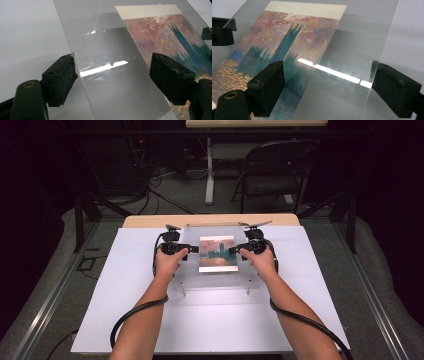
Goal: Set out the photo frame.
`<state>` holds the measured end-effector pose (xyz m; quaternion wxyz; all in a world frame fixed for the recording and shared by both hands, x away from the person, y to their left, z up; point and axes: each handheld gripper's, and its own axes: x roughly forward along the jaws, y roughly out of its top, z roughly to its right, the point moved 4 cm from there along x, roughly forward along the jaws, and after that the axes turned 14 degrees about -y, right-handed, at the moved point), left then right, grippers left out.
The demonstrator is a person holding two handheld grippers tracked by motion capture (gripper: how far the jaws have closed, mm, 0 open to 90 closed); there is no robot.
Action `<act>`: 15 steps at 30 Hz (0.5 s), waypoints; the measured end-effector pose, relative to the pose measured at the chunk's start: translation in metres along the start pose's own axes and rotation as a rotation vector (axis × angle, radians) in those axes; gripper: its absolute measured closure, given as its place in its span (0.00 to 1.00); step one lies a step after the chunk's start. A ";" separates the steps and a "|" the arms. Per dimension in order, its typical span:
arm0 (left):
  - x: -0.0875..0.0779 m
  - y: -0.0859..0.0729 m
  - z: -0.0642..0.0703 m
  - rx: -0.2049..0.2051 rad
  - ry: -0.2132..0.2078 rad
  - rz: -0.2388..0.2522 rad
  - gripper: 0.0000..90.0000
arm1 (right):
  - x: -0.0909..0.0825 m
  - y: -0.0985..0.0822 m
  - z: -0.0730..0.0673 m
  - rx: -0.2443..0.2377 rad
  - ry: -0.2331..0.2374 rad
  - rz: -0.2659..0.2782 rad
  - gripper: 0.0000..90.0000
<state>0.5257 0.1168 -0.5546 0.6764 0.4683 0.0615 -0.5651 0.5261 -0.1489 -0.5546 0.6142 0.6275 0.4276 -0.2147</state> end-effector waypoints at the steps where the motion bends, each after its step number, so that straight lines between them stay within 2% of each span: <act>1: -0.001 0.000 0.001 0.005 0.002 0.003 0.24 | -0.001 0.000 0.000 -0.004 -0.002 0.007 0.14; 7: -0.009 0.002 0.009 0.048 0.008 0.026 0.24 | -0.010 0.001 -0.003 -0.029 -0.014 0.045 0.14; 15: -0.023 0.001 0.017 0.088 0.004 0.056 0.31 | -0.025 0.001 -0.008 -0.075 -0.029 0.098 0.14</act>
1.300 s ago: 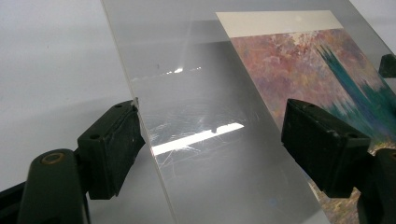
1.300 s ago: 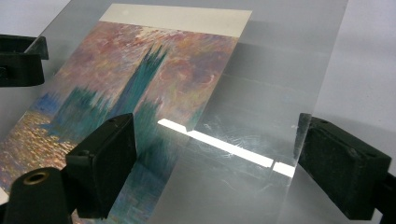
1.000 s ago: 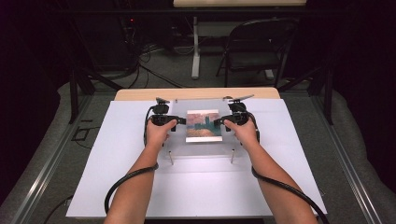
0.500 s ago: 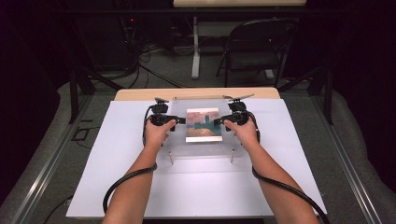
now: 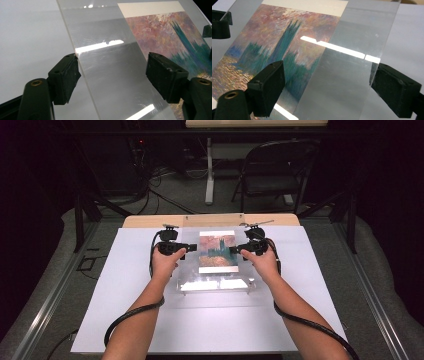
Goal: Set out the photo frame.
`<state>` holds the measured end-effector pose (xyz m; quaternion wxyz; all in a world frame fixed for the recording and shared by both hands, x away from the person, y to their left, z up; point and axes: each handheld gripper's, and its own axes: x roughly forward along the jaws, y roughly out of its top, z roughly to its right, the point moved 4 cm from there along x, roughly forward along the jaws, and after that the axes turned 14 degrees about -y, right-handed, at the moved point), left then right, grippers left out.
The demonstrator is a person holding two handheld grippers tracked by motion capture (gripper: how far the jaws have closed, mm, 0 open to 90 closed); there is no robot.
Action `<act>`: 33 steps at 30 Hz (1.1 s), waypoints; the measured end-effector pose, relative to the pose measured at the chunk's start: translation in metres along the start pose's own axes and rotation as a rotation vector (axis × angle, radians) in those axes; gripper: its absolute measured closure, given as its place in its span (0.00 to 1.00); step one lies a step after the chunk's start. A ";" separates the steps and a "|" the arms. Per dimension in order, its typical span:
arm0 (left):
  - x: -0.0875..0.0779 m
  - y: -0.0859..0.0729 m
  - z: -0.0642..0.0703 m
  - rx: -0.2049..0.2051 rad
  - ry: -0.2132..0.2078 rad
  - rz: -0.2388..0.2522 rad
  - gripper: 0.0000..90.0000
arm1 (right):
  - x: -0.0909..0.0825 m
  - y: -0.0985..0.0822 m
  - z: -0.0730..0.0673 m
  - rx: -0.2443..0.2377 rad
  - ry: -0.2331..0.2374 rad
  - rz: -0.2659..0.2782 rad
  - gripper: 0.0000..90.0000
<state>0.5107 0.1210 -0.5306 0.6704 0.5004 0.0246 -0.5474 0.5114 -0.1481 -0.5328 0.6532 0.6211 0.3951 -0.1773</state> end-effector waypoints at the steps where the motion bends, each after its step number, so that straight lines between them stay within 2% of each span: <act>1: -0.002 0.000 0.001 0.004 0.001 0.003 0.31 | -0.002 0.000 -0.001 0.002 -0.005 0.002 0.14; 5: -0.008 0.001 0.007 0.028 0.004 0.013 0.33 | -0.010 0.000 -0.003 -0.020 -0.014 0.025 0.14; 18: -0.026 0.000 0.017 0.054 -0.009 0.059 0.45 | -0.031 -0.003 -0.007 -0.083 -0.023 0.071 0.16; 22: -0.033 0.000 0.021 0.071 -0.013 0.060 0.47 | -0.040 -0.004 -0.007 -0.104 -0.027 0.085 0.19; 29: -0.042 -0.003 0.024 0.078 -0.034 0.093 0.53 | -0.052 -0.005 -0.001 -0.084 -0.001 0.119 0.34; 33: -0.046 -0.003 0.027 0.084 -0.036 0.100 0.55 | -0.057 -0.006 0.002 -0.075 0.013 0.133 0.39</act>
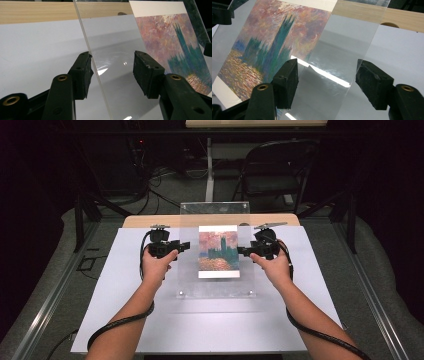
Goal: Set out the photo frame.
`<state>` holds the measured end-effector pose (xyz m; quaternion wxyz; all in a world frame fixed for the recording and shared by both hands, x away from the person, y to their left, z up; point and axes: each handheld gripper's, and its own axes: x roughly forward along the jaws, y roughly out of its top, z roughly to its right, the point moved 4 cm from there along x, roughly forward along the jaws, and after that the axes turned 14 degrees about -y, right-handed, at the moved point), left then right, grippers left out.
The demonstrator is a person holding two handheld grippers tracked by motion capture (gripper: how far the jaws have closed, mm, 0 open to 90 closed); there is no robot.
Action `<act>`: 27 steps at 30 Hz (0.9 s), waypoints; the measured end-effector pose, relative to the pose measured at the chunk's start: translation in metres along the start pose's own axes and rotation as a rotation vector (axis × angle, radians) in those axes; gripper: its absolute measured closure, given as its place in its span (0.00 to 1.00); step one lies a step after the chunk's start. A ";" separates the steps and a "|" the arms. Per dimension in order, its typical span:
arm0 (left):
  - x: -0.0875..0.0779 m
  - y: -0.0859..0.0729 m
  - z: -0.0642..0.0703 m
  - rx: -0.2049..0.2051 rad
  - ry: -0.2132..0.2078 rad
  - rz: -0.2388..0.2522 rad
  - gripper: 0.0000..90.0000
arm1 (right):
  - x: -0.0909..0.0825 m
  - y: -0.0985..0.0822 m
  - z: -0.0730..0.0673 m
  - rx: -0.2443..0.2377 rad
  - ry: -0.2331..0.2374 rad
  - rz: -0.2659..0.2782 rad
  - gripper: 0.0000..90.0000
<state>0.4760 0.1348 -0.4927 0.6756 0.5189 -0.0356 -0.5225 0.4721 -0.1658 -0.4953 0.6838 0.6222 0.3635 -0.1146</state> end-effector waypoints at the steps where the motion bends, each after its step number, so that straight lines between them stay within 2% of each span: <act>1: -0.001 0.000 0.000 0.001 -0.002 0.003 0.56 | -0.001 0.000 0.000 0.001 0.000 -0.002 0.39; 6: -0.007 0.000 0.003 0.012 -0.019 0.005 0.59 | -0.008 0.000 0.002 -0.004 0.016 0.009 0.45; 18: -0.017 0.000 0.011 0.032 -0.024 0.003 0.63 | -0.022 0.000 0.005 0.005 0.036 0.016 0.55; 27: -0.023 -0.002 0.015 0.058 -0.030 0.009 0.65 | -0.030 -0.002 0.005 -0.006 0.045 0.030 0.57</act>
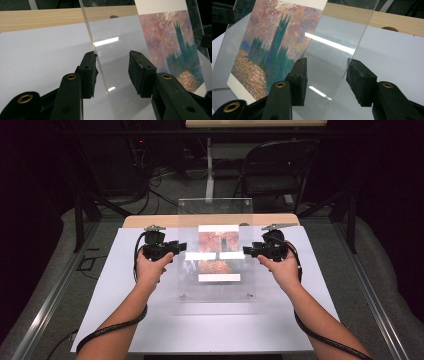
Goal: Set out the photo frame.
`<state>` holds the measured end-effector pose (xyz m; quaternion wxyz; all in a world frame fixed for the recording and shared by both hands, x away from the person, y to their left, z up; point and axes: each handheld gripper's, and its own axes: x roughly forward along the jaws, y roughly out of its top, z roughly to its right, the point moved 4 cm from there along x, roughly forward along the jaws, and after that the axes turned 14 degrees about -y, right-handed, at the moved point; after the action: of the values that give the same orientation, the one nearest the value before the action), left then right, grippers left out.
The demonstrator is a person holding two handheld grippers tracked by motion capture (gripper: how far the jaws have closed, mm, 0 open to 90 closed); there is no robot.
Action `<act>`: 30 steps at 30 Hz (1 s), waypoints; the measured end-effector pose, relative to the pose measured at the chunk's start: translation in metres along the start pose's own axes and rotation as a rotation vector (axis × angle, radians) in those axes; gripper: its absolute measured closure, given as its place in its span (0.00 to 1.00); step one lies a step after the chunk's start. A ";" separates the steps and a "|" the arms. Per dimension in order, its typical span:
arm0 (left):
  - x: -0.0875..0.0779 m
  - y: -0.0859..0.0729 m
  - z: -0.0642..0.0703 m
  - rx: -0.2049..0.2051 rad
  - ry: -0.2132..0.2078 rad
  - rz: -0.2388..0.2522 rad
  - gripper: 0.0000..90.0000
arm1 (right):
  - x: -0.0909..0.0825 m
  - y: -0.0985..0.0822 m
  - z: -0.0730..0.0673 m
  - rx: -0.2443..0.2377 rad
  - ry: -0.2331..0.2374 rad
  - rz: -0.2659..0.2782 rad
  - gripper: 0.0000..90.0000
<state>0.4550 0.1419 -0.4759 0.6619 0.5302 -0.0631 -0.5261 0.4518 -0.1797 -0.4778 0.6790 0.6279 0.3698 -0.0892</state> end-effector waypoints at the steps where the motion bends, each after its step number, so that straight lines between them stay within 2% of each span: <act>1: -0.001 0.000 0.001 0.003 -0.002 -0.001 0.65 | 0.000 0.000 0.000 -0.001 -0.001 0.002 0.57; 30: -0.019 -0.005 0.017 0.060 -0.001 0.006 0.70 | -0.023 -0.004 -0.005 -0.029 0.008 0.041 0.65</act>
<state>0.4328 0.1461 -0.4635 0.6471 0.5495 -0.0807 -0.5223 0.4311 -0.1834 -0.4664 0.6883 0.6257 0.3608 -0.0672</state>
